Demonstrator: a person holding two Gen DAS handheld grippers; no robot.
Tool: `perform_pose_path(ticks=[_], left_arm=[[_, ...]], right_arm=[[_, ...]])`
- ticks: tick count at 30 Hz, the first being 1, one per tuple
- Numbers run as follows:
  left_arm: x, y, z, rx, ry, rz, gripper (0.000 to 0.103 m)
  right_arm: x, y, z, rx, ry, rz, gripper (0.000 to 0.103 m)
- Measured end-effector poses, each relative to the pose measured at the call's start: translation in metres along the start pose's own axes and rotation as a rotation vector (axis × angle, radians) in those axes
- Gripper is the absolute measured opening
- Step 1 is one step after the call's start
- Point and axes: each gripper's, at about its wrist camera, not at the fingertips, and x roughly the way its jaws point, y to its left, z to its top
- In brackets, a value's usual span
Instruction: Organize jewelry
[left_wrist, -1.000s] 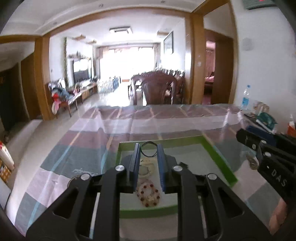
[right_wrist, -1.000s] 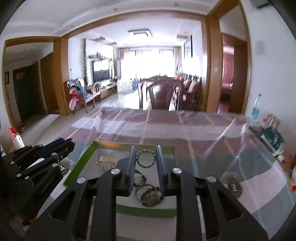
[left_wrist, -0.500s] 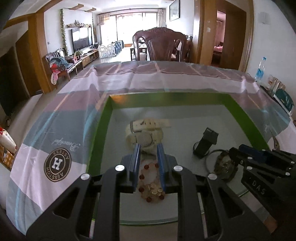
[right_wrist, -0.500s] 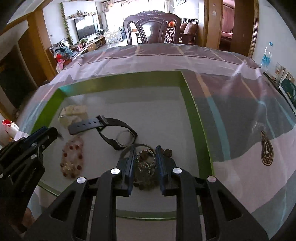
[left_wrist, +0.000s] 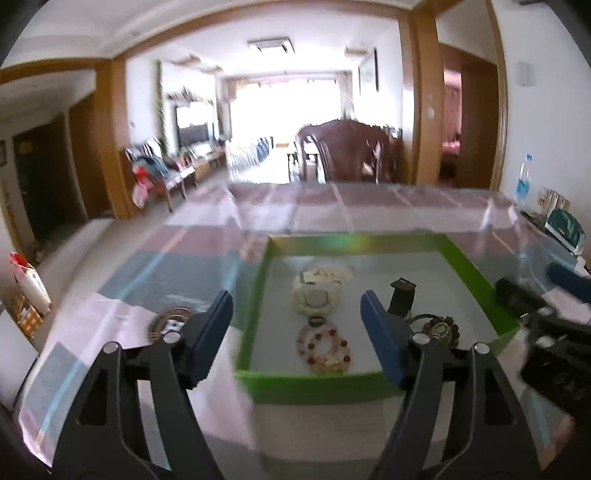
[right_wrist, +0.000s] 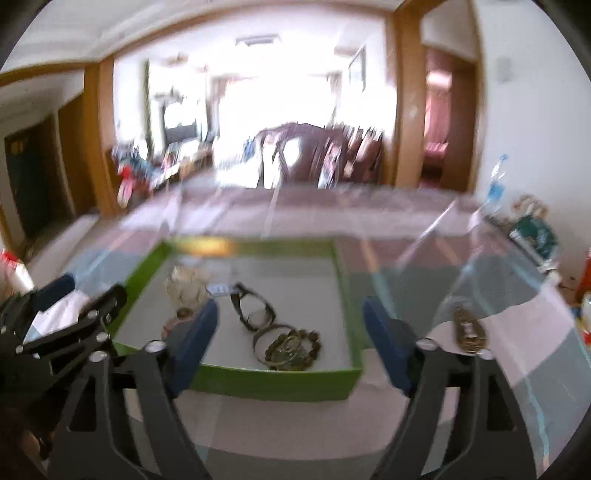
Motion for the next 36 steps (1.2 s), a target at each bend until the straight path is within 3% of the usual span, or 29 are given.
perform_pose_path(ticks=[4,6,9,14,22,27,36], left_arm=[[-0.041,0.004,-0.013,-0.003,-0.063,0.015,0.084],[-0.055,0.003,-0.018,0.007,-0.073,0.023,0.088],[-0.072,0.004,-0.030,0.013,-0.067,0.052,0.091],[-0.082,0.015,-0.037,-0.026,-0.033,0.019,0.099],[-0.103,0.011,-0.024,0.003,-0.083,0.018,0.099],[-0.120,0.005,-0.011,0.013,-0.131,0.019,0.099],[-0.126,0.002,-0.011,0.008,-0.119,0.003,0.099]], right_arm=[[-0.038,-0.004,-0.014,0.015,-0.116,-0.027,0.099],[-0.048,-0.003,-0.024,0.002,-0.134,0.021,0.100],[-0.052,-0.006,-0.033,0.015,-0.118,0.049,0.100],[-0.047,-0.007,-0.043,0.029,-0.030,0.014,0.100],[-0.072,0.000,-0.033,-0.030,-0.104,-0.097,0.100],[-0.086,-0.006,-0.025,-0.017,-0.138,-0.115,0.100],[-0.089,-0.007,-0.028,-0.020,-0.129,-0.130,0.100]])
